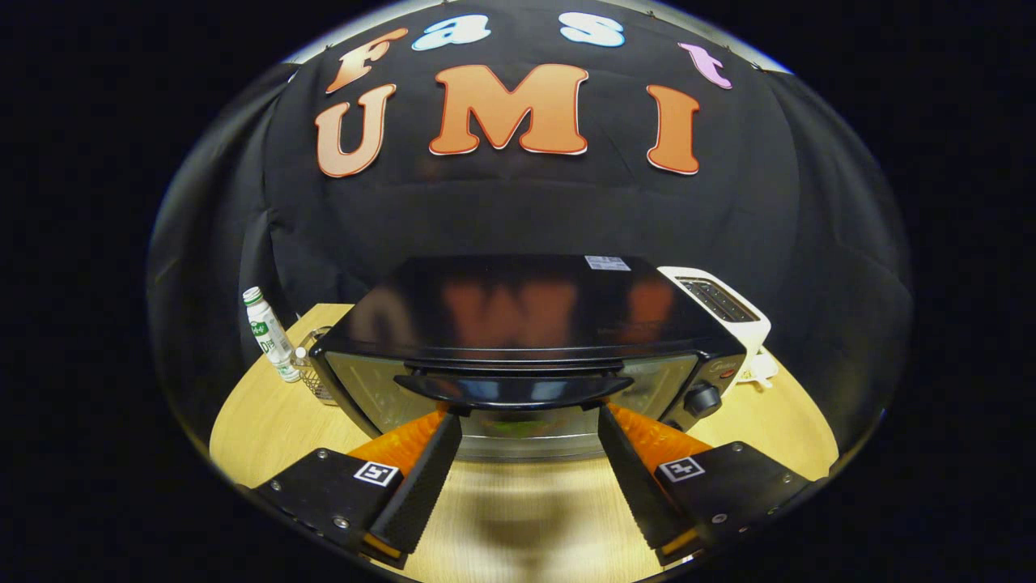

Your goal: Open the toaster oven, put the food inside, and close the toaster oven door.

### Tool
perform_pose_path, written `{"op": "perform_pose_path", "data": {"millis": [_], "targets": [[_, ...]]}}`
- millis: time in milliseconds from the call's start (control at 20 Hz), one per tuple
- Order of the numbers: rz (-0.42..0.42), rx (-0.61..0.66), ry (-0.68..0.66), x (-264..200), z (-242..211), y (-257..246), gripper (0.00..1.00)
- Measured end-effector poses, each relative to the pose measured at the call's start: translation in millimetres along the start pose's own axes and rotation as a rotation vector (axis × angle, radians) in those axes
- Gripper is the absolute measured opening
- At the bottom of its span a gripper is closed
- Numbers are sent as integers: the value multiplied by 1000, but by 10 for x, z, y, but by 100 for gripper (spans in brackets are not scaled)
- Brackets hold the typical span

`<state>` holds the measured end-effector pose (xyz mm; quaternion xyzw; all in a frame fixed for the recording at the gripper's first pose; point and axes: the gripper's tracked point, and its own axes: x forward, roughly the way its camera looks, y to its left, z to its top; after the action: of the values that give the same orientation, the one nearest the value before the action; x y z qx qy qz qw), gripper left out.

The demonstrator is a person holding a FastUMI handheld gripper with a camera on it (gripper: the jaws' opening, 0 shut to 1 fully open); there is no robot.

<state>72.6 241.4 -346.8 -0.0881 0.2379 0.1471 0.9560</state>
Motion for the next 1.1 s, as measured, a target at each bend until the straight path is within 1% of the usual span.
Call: {"op": "perform_pose_path", "data": {"millis": [150, 300, 500, 700, 850, 950, 1100], "targets": [[-8, -13, -4, -171, 6, -195, 100], [-35, 3, -20, -323, 154, -509, 100], [-89, -2, -120, -706, 747, -972, 100], [-97, 10, -245, -1174, 1455, -1311, 100], [-104, 37, -337, -1592, 1876, -1476, 100], [-99, 59, -392, -1874, 2111, -1541, 100], [-123, 64, -441, -2178, 2277, -1652, 100]]}}
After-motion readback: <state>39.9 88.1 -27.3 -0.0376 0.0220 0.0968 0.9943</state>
